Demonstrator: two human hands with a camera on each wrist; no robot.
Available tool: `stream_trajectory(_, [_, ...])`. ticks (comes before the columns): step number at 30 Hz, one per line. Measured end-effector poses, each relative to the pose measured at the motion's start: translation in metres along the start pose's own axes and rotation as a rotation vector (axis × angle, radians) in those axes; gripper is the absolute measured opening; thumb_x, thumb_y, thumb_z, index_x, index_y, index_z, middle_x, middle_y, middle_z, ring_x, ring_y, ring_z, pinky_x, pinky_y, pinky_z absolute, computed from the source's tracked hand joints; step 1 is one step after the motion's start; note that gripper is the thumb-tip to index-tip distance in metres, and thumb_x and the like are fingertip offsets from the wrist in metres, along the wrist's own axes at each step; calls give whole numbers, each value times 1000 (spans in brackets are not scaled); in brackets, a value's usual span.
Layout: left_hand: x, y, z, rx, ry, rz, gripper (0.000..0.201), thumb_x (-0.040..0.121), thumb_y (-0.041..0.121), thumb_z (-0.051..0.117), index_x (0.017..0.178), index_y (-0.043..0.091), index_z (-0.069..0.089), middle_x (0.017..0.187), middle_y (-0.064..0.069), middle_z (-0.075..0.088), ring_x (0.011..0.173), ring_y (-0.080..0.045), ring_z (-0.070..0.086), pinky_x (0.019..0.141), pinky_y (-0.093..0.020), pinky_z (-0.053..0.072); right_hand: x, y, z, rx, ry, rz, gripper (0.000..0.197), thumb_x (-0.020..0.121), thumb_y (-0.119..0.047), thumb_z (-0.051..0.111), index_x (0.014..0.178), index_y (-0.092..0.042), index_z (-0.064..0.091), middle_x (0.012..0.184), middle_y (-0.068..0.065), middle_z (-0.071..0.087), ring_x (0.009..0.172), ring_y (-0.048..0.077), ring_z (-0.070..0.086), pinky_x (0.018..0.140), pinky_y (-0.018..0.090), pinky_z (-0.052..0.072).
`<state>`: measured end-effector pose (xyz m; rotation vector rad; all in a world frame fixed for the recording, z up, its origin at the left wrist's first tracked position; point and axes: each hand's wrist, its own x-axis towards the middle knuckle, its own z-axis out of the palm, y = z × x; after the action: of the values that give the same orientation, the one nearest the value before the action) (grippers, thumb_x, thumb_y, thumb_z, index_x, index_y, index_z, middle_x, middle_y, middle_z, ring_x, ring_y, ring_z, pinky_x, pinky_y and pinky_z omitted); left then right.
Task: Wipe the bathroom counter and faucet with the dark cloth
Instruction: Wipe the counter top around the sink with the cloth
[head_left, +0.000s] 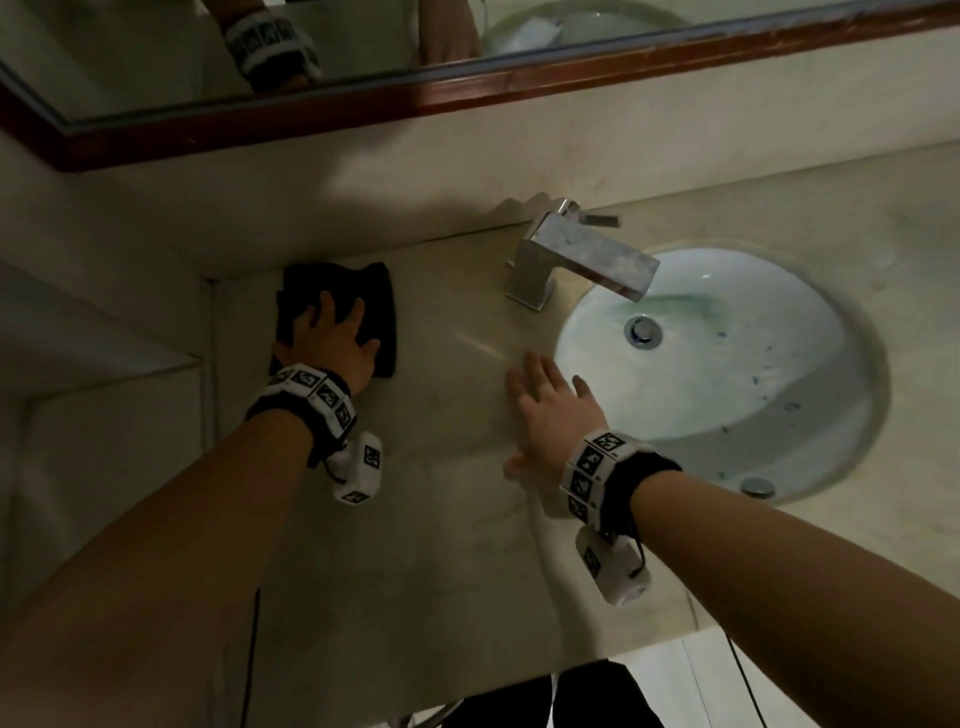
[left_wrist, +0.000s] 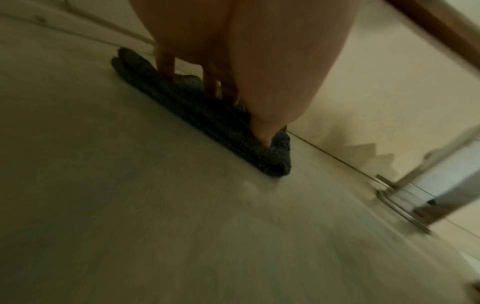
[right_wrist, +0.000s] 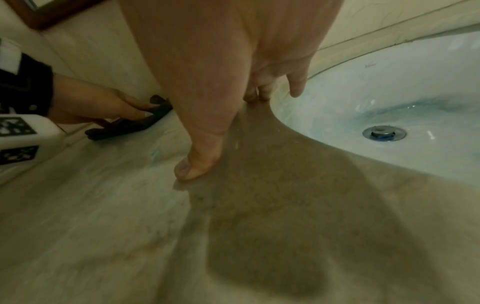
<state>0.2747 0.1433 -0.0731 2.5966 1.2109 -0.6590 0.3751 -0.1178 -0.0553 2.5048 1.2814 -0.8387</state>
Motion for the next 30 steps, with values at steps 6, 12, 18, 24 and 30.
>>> stream_trajectory(6, [-43, 28, 24, 38, 5, 104, 64, 96, 57, 32, 152, 42, 4, 162, 4, -8, 147, -29, 3, 113, -60, 19, 0, 3, 3, 38, 10, -2, 121, 69, -61, 74, 155, -20, -1, 162, 8, -14, 150, 26, -7, 119, 55, 12])
stream_trajectory(12, [-104, 63, 48, 100, 16, 147, 64, 97, 56, 35, 152, 41, 6, 162, 2, -7, 147, -27, 3, 113, -59, 19, -12, 10, 6, 97, 39, -38, 105, 77, -57, 69, 154, -19, 8, 163, 6, -7, 150, 24, -3, 118, 52, 18])
stream_trajectory(18, [-138, 119, 61, 77, 49, 169, 63, 96, 50, 41, 150, 41, 11, 162, 1, -2, 146, -28, 6, 109, -61, 22, -43, 42, 7, 167, 105, -89, 55, 91, -36, 58, 140, -14, 43, 150, 6, 38, 137, 27, 37, 108, 41, 38])
stream_trajectory(24, [-162, 183, 64, 86, -66, 312, 64, 95, 50, 42, 150, 41, 11, 162, -1, -4, 145, -31, 6, 108, -61, 21, -71, 72, 1, 300, 204, 11, 36, 93, -22, 54, 129, -17, 54, 128, 9, 58, 116, 28, 55, 96, 37, 45])
stream_trajectory(30, [-171, 168, 58, -81, -51, 341, 70, 96, 37, 43, 154, 29, 4, 162, 1, 9, 144, -27, 18, 111, -56, 26, -72, 55, 9, 374, 251, -129, 41, 90, -10, 52, 131, -13, 53, 132, 11, 53, 121, 29, 50, 103, 36, 40])
